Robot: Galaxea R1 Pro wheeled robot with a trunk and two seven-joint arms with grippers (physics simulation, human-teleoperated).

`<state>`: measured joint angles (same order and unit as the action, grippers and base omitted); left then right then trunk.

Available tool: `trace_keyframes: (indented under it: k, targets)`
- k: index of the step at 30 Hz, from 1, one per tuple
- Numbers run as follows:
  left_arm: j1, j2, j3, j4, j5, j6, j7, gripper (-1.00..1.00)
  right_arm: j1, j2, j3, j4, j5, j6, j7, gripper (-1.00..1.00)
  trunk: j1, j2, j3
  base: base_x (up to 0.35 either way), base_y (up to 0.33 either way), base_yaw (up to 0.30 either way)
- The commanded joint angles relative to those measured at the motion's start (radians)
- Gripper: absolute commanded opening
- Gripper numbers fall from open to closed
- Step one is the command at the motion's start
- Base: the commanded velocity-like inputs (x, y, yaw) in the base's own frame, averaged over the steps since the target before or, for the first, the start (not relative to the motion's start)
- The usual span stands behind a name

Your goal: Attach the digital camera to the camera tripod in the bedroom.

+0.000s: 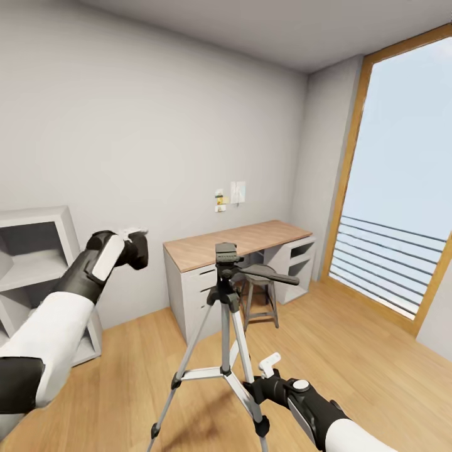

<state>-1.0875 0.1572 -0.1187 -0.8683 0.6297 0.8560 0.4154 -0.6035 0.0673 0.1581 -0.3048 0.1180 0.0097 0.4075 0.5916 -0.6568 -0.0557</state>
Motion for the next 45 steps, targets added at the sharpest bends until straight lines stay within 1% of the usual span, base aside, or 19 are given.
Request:
trace_keyframes:
  k: [1,2,3,5,6,7,9,12,15,19,25,32,45]
  targets:
    - [-0.028,-0.014,-0.004,-0.009,0.0,0.02,0.02,-1.0,-0.001,0.0,-0.003,-0.002,0.008,0.001,0.002,-1.0,0.0,-0.002,-0.002,0.0,0.0,0.0]
    - [-0.049,-0.028,-0.004,-0.014,0.0,0.031,0.029,-1.0,-0.001,0.0,-0.003,-0.002,0.008,0.001,0.002,-1.0,0.0,-0.002,-0.002,0.0,0.0,0.0]
    - [-0.088,-0.06,-0.004,-0.022,0.0,0.048,0.042,-1.0,-0.001,0.0,-0.003,-0.002,0.008,0.001,0.003,-1.0,0.0,-0.002,-0.002,0.0,0.0,0.0]
    - [-0.122,-0.092,-0.004,-0.025,-0.001,0.059,0.051,-1.0,-0.001,0.001,-0.003,-0.002,0.008,0.001,0.003,-1.0,0.0,-0.002,-0.002,0.0,0.0,0.0]
    - [-0.155,-0.122,-0.005,-0.022,0.0,0.067,0.058,-1.0,-0.001,0.001,-0.002,-0.002,0.009,0.001,0.002,-1.0,0.0,-0.002,-0.002,0.0,0.0,0.0]
    - [-0.245,-0.181,-0.004,-0.015,0.008,0.077,0.064,-1.0,-0.001,0.001,-0.002,-0.002,0.009,0.0,0.002,-1.0,0.0,-0.002,-0.002,0.0,0.0,0.0]
    - [-0.291,-0.224,-0.004,-0.001,0.012,0.08,0.066,-1.0,-0.001,0.001,-0.003,-0.004,0.009,0.0,0.002,-1.0,0.0,-0.002,-0.002,0.0,0.0,0.0]
    - [-0.31,-0.252,-0.005,0.014,0.014,0.083,0.06,-1.0,-0.001,0.0,-0.003,-0.006,0.009,0.0,0.001,-1.0,0.0,-0.002,-0.002,0.0,0.0,0.0]
    - [-0.318,-0.265,-0.006,0.024,0.015,0.086,0.056,-1.0,-0.001,0.0,-0.002,-0.008,0.008,0.0,-0.003,-1.0,0.0,-0.002,-0.002,0.0,0.0,0.0]
    - [-0.322,-0.27,-0.005,0.02,0.015,0.09,0.052,-1.0,-0.001,0.001,-0.002,-0.009,0.008,0.0,-0.005,-1.0,0.0,-0.002,-0.002,0.0,0.0,0.0]
    - [-0.323,-0.272,-0.006,0.008,0.016,0.122,0.049,-1.0,-0.001,0.002,-0.002,-0.009,0.008,0.0,-0.005,-1.0,0.0,-0.002,-0.002,0.0,0.0,0.0]
    - [-0.324,-0.269,-0.007,0.006,0.016,0.124,0.051,-1.0,-0.001,0.002,-0.002,-0.01,0.008,0.001,-0.007,-1.0,0.0,-0.002,-0.002,0.0,0.0,0.0]
    - [-0.328,-0.271,-0.007,0.012,0.016,0.121,0.057,-1.0,-0.001,0.002,-0.002,-0.01,0.008,0.001,-0.019,-1.0,0.0,-0.002,-0.002,0.0,0.0,0.0]
